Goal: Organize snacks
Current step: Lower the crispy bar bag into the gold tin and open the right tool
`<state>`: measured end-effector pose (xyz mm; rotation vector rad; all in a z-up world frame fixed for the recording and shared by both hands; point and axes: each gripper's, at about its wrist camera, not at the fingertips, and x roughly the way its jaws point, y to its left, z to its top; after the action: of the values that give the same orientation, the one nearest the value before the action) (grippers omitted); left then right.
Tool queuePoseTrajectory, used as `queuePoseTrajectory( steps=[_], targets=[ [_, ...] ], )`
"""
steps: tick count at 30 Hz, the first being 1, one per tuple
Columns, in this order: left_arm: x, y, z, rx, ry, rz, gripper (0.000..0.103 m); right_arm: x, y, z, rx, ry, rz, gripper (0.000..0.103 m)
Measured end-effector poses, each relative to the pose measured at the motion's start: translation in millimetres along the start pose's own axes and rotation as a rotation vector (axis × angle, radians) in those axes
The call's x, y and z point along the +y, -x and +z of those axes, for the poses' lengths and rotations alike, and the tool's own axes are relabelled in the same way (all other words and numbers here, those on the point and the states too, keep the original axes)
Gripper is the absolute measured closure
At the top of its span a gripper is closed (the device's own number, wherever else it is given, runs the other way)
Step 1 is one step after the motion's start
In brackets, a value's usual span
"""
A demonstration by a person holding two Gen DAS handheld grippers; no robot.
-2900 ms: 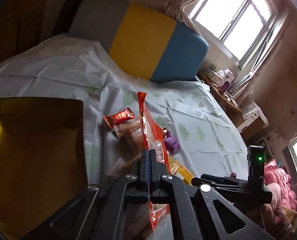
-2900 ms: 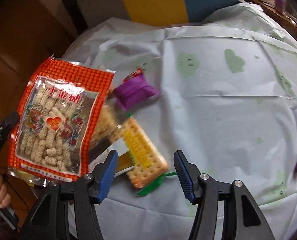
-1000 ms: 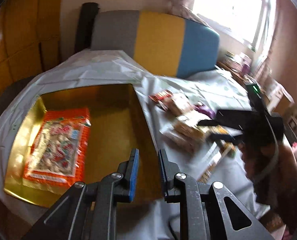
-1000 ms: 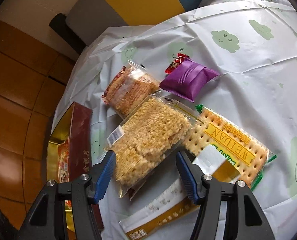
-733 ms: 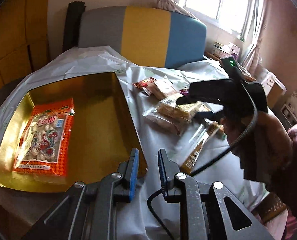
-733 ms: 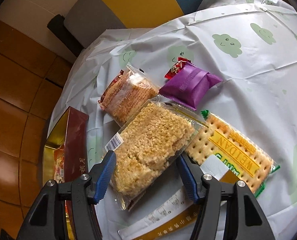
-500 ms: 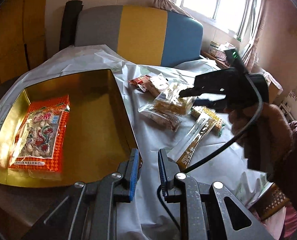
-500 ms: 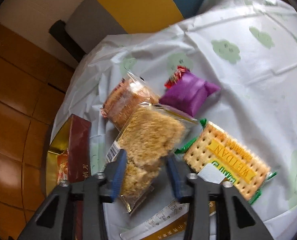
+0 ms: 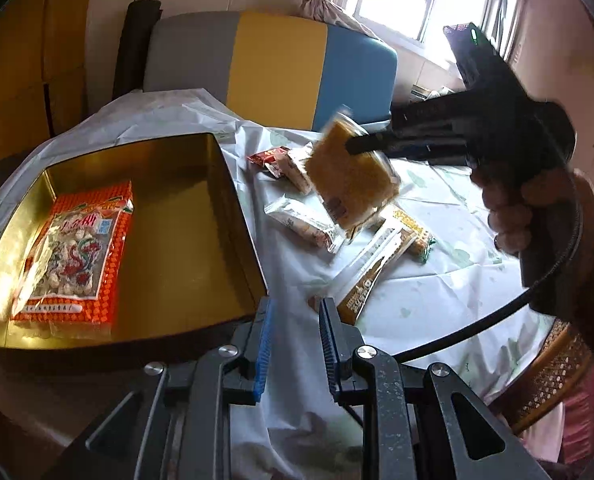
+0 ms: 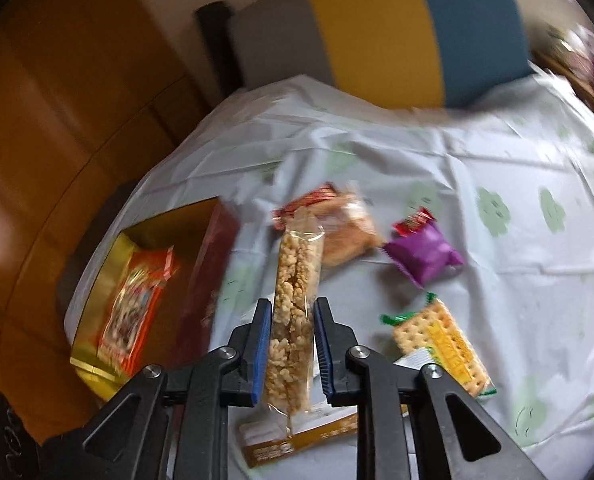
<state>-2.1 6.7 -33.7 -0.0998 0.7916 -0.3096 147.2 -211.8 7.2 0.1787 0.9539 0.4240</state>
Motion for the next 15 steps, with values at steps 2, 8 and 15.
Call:
queuePoseTrajectory(
  steps=[2,8,15],
  targets=[
    [3,3,-3,0.000,0.012,0.002,0.080,17,2,2,0.005,0.060,0.014,0.083],
    [11,7,-7,-0.008,0.039,0.007,0.080,73,-5,17,0.021,0.190,0.100,0.083],
    [20,4,-8,-0.002,0.071,0.017,0.080,122,-52,40,0.080,0.214,0.176,0.076]
  ],
)
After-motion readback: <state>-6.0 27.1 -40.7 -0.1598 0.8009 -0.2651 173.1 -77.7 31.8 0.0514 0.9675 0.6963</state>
